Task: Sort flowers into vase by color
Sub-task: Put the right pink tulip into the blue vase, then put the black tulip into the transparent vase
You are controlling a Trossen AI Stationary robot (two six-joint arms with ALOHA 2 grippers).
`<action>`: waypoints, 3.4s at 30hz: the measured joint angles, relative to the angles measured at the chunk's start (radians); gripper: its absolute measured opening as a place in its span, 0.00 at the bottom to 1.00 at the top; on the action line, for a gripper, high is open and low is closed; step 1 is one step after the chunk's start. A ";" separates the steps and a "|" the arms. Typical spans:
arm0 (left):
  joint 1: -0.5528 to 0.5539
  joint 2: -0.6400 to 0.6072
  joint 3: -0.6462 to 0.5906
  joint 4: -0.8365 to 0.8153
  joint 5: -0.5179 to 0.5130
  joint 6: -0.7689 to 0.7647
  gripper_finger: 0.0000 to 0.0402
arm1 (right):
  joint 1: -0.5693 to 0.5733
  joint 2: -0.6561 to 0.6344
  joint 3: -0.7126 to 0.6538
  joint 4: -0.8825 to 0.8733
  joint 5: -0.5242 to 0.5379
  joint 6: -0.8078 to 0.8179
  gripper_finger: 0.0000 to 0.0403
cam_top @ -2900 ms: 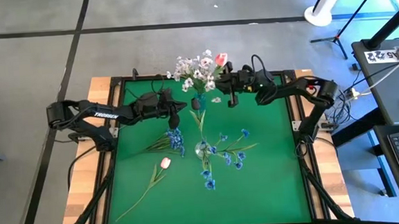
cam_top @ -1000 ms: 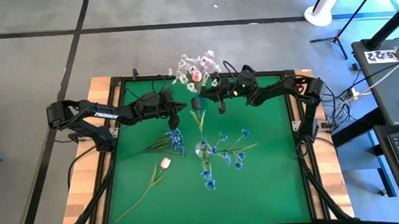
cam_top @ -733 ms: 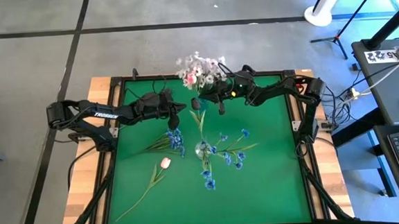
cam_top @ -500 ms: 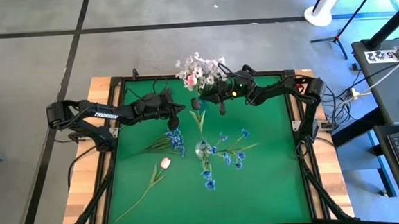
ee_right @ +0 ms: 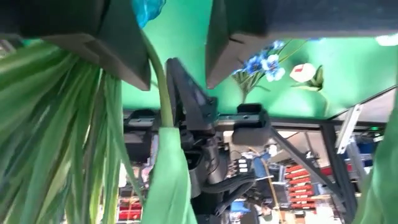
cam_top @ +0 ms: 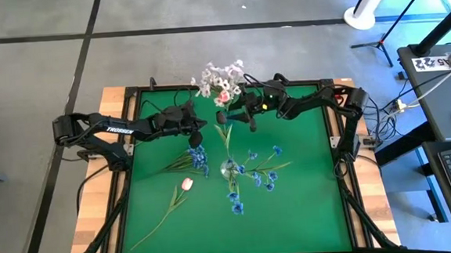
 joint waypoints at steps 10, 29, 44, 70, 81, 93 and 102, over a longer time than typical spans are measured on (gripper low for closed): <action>0.000 0.000 0.000 -0.018 -0.014 -0.011 0.03 | -0.015 -0.078 -0.002 -0.255 -0.025 -0.092 0.47; 0.002 -0.025 0.001 -0.084 -0.018 -0.010 0.03 | -0.014 -0.444 -0.002 -0.965 0.226 -0.300 0.47; 0.047 -0.206 0.320 -1.051 -0.237 -0.091 0.03 | -0.010 -0.754 -0.009 -1.212 0.341 -0.244 0.47; 0.295 0.080 0.327 -1.193 -0.116 -0.029 0.39 | -0.006 -0.770 -0.051 -1.208 0.220 -0.241 0.47; 0.362 0.225 0.336 -1.173 -0.082 -0.061 0.30 | -0.006 -0.770 -0.051 -1.216 0.187 -0.260 0.47; 0.356 0.204 0.354 -1.205 -0.156 -0.127 0.01 | -0.008 -0.770 -0.051 -1.267 0.056 -0.264 0.47; 0.310 -0.082 0.511 -1.363 -0.316 -0.169 0.00 | -0.008 -0.842 -0.052 -1.343 0.119 -0.264 0.47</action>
